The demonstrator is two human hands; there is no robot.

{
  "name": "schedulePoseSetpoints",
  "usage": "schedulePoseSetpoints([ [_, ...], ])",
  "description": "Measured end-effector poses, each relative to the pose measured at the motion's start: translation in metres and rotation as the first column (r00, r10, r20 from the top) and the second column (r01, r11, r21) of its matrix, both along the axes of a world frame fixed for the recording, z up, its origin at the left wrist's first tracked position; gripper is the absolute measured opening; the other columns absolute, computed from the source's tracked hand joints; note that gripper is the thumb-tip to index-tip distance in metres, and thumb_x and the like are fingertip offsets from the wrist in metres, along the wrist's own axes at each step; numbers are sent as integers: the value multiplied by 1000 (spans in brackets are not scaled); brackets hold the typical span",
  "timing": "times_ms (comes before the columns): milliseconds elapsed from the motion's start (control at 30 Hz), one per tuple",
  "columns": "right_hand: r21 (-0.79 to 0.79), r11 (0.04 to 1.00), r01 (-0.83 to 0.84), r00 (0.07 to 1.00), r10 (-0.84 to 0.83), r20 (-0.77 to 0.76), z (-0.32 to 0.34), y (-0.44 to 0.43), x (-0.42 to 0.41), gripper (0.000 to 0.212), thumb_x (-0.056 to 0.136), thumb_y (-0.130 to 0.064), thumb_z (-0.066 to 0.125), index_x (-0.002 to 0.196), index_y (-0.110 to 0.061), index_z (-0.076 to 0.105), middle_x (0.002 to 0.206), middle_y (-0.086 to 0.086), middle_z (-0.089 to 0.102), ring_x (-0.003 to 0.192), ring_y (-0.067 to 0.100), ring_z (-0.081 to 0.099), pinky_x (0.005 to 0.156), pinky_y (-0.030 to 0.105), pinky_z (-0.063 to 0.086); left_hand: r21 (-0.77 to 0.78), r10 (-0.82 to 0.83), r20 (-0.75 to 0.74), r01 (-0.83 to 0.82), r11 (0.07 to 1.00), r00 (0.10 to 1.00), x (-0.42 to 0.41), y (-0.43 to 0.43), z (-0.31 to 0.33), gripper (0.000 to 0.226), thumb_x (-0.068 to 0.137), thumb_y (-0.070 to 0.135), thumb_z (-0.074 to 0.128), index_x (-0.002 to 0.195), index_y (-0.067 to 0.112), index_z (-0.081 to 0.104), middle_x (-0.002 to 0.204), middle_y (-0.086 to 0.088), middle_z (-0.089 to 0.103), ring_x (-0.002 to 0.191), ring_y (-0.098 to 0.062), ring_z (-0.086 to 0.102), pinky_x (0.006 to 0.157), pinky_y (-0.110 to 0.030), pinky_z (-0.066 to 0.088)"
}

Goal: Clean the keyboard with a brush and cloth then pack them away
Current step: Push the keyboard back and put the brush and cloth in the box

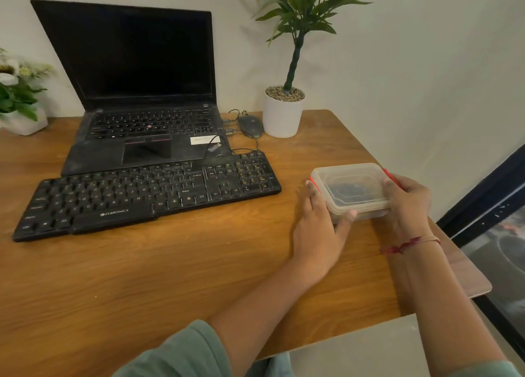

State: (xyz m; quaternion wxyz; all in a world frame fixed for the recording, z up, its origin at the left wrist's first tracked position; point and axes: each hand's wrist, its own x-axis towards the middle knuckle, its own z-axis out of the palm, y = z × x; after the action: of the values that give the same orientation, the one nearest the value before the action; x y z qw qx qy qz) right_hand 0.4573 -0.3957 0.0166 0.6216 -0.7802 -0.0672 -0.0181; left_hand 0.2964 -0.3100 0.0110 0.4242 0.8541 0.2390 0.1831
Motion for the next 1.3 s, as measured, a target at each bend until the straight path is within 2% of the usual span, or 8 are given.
schedulePoseSetpoints([
  [167, -53, 999, 8, 1000, -9, -15, -3, -1, 4, 24, 90, -21, 62, 111, -14, 69, 99, 0, 71, 92, 19, 67, 81, 40, 58, 95, -20, -22, 22, 995, 1000, 3, 0, -7, 105, 79, 73, 37, 152, 18, -14, 159, -1, 11, 136, -20, 34, 100, -37, 42],
  [300, -138, 988, -67, 998, 69, 10, 3, -6, 0, 17, 90, -23, 60, 103, -18, 69, 97, 4, 70, 93, 25, 67, 77, 37, 58, 120, -24, -79, 33, 992, 997, 0, 5, -2, 107, 76, 75, 36, 151, 18, -15, 160, -1, 4, 139, -22, 29, 102, -35, 40],
  [433, -480, 871, 105, 931, 83, 355, 16, -10, -17, 38, 94, -27, 54, 130, -15, 53, 134, 9, 52, 121, 26, 48, 97, 36, 40, 447, 18, -8, -13, 894, 1000, -5, 10, -4, 85, 90, 58, 47, 152, 20, 2, 158, -7, 9, 142, -26, 21, 110, -40, 29],
  [600, -602, 783, 155, 757, 297, 581, 7, -18, -48, 36, 97, -35, 46, 91, -9, 70, 85, 9, 69, 75, 23, 61, 71, 42, 54, 776, -119, -7, 80, 625, 993, -4, 9, -11, 52, 91, 56, 45, 127, 18, 50, 130, -4, 52, 122, -21, 47, 100, -41, 38],
  [833, -617, 761, 199, 781, 258, 569, 7, -8, -41, 35, 98, -31, 47, 89, -7, 72, 83, 10, 70, 68, 19, 59, 61, 32, 53, 766, -96, -35, 88, 637, 995, 8, 4, -5, 50, 89, 55, 51, 121, 17, 54, 122, -3, 57, 117, -20, 49, 95, -38, 41],
  [1000, -623, 763, 174, 783, 277, 557, 6, 16, -26, 32, 98, -26, 46, 96, -7, 71, 91, 11, 70, 70, 12, 50, 56, 17, 36, 754, -46, -137, 134, 643, 990, 29, 21, 7, 54, 92, 54, 48, 129, 14, 48, 130, -5, 53, 123, -22, 45, 102, -40, 35],
  [1167, -633, 761, 139, 795, 295, 529, 2, 49, -3, 34, 99, -26, 42, 95, -9, 71, 90, 9, 69, 69, 12, 53, 64, 19, 41, 762, 26, -186, 128, 635, 982, 52, 48, 17, 54, 92, 53, 48, 128, 12, 50, 126, -6, 56, 120, -22, 50, 102, -41, 34],
  [1300, -653, 748, 117, 810, 309, 498, 1, 76, 11, 34, 99, -26, 41, 86, -10, 69, 81, 5, 65, 63, 12, 53, 56, 11, 35, 768, 58, -201, 120, 629, 978, 68, 71, 20, 51, 93, 50, 49, 127, 12, 50, 126, -6, 57, 120, -23, 51, 106, -41, 31],
])
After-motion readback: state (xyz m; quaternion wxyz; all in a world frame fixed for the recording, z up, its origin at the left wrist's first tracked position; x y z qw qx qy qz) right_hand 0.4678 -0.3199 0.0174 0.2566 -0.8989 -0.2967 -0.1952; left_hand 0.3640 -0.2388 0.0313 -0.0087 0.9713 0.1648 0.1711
